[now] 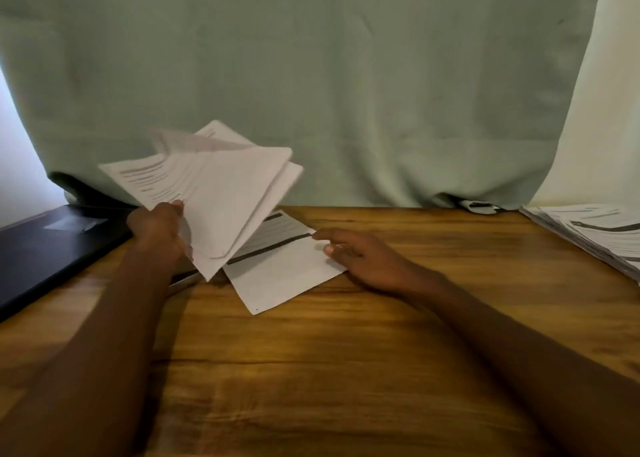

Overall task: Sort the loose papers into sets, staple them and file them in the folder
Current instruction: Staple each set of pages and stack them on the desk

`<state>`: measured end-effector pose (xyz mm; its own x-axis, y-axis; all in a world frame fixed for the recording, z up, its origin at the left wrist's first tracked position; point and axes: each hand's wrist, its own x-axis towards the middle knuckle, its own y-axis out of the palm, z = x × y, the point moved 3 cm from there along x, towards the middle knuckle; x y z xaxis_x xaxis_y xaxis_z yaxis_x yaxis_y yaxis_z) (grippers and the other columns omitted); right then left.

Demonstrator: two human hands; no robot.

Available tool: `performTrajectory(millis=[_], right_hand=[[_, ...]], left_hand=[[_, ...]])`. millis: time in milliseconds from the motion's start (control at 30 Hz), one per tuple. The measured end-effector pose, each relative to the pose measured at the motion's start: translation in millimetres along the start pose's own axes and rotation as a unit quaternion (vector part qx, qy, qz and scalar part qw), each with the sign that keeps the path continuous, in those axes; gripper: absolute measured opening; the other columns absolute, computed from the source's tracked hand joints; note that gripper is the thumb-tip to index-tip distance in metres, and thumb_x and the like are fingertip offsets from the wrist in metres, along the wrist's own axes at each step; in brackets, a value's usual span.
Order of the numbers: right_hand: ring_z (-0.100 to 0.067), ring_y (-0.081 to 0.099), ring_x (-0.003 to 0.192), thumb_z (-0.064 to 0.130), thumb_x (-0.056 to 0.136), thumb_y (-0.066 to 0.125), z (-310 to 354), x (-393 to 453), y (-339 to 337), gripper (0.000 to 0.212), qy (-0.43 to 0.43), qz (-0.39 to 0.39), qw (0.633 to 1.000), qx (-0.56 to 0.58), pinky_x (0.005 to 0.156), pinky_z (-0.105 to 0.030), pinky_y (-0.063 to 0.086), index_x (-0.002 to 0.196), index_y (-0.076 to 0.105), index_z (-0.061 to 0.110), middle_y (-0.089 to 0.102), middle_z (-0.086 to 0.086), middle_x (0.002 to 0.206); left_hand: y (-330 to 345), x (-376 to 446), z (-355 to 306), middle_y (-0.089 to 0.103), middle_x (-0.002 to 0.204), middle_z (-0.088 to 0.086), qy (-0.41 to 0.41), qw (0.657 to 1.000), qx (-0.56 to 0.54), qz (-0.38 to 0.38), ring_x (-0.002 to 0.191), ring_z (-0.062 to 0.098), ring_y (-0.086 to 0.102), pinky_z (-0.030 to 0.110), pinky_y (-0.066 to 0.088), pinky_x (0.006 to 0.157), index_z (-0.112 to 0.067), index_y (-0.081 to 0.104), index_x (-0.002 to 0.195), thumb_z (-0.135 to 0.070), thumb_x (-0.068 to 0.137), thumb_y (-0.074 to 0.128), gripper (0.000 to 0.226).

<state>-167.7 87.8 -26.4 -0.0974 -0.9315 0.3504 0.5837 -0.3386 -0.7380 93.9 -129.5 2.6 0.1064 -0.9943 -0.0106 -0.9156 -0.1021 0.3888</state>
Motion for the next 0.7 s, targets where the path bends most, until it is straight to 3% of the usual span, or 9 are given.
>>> performTrajectory(millis=[67,100,200,267,333,433,533,600,700], right_hand=[[-0.004,0.048,0.134,0.051,0.104,0.05,1.1,0.6,10.6,0.038,-0.016,0.085,0.993,-0.079,0.11,-0.03,0.039,0.14,0.058,0.041,0.054,0.016,0.148],[-0.006,0.051,0.131,0.052,0.101,0.055,1.8,1.6,9.1,0.036,-0.014,0.083,0.99,-0.111,0.109,-0.032,0.04,0.134,0.063,0.039,0.059,0.016,0.143],[-0.01,0.06,0.108,0.055,0.09,0.069,-1.2,5.5,-10.1,0.024,0.044,-0.002,0.98,-0.193,0.085,-0.033,0.05,0.101,0.072,0.035,0.068,0.014,0.114],[-0.012,0.061,0.095,0.059,0.089,0.067,-6.9,2.6,-21.8,0.028,0.096,-0.039,0.966,-0.237,0.072,-0.031,0.046,0.09,0.069,0.031,0.067,0.011,0.101],[-0.014,0.059,0.099,0.07,0.086,0.063,-11.4,-2.1,-25.9,0.041,0.13,-0.029,0.961,-0.244,0.076,-0.033,0.047,0.102,0.067,0.032,0.066,0.006,0.114],[-0.024,0.047,0.134,0.082,0.078,0.061,-13.5,-9.8,-25.8,0.086,0.186,0.063,0.953,-0.23,0.107,-0.047,0.045,0.146,0.047,0.032,0.044,-0.001,0.155],[-0.025,0.04,0.143,0.07,0.076,0.075,-13.1,-8.7,-31.9,0.093,0.222,0.079,0.963,-0.134,0.112,-0.044,0.042,0.153,0.04,0.031,0.034,0.0,0.163],[-0.026,0.046,0.137,0.055,0.07,0.089,-17.4,-8.5,-39.0,0.096,0.242,0.047,0.966,-0.077,0.109,-0.044,0.047,0.15,0.044,0.027,0.043,0.0,0.156],[-0.017,0.064,0.113,0.025,0.058,0.101,-34.7,-10.9,-49.7,0.077,0.282,-0.016,0.959,0.028,0.083,-0.031,0.061,0.123,0.06,0.025,0.067,0.006,0.123]], left_hand=[[-7.2,5.1,5.6,0.061,0.119,-0.003,-0.029,0.999,-0.006,-0.046,0.11,0.017,0.057,0.032,0.043,0.088,-0.012,0.052,0.142,-0.013,0.1,0.063,0.044],[-6.3,6.5,8.3,0.06,0.117,-0.004,-0.037,0.998,-0.003,-0.045,0.112,0.017,0.057,0.033,0.042,0.089,-0.013,0.052,0.142,-0.013,0.099,0.064,0.044],[-1.1,6.5,11.1,0.061,0.097,-0.006,-0.036,0.999,0.014,-0.028,0.102,0.019,0.06,0.033,0.049,0.091,-0.014,0.056,0.125,-0.007,0.094,0.071,0.036],[1.3,8.2,12.1,0.061,0.097,-0.005,-0.035,0.999,0.008,-0.024,0.098,0.018,0.06,0.034,0.051,0.095,-0.016,0.056,0.117,-0.006,0.091,0.074,0.033],[2.6,10.5,13.3,0.063,0.097,-0.005,-0.042,0.999,0.013,-0.006,0.099,0.018,0.062,0.035,0.052,0.098,-0.016,0.057,0.11,-0.006,0.09,0.075,0.029],[2.7,12.9,18.1,0.068,0.102,-0.005,-0.07,0.997,0.011,0.025,0.103,0.019,0.065,0.037,0.053,0.086,-0.016,0.063,0.117,-0.006,0.09,0.075,0.031],[6.9,11.0,19.3,0.07,0.104,-0.008,-0.075,0.996,0.007,0.048,0.103,0.018,0.064,0.039,0.048,0.084,-0.02,0.066,0.121,-0.008,0.091,0.074,0.033],[7.9,10.2,17.7,0.07,0.102,-0.009,-0.07,0.996,0.015,0.047,0.101,0.018,0.064,0.041,0.048,0.084,-0.021,0.065,0.12,-0.011,0.09,0.076,0.034],[7.1,10.0,18.6,0.071,0.1,-0.009,-0.072,0.996,0.018,0.048,0.097,0.017,0.065,0.035,0.047,0.069,-0.022,0.065,0.123,-0.014,0.088,0.078,0.038]])
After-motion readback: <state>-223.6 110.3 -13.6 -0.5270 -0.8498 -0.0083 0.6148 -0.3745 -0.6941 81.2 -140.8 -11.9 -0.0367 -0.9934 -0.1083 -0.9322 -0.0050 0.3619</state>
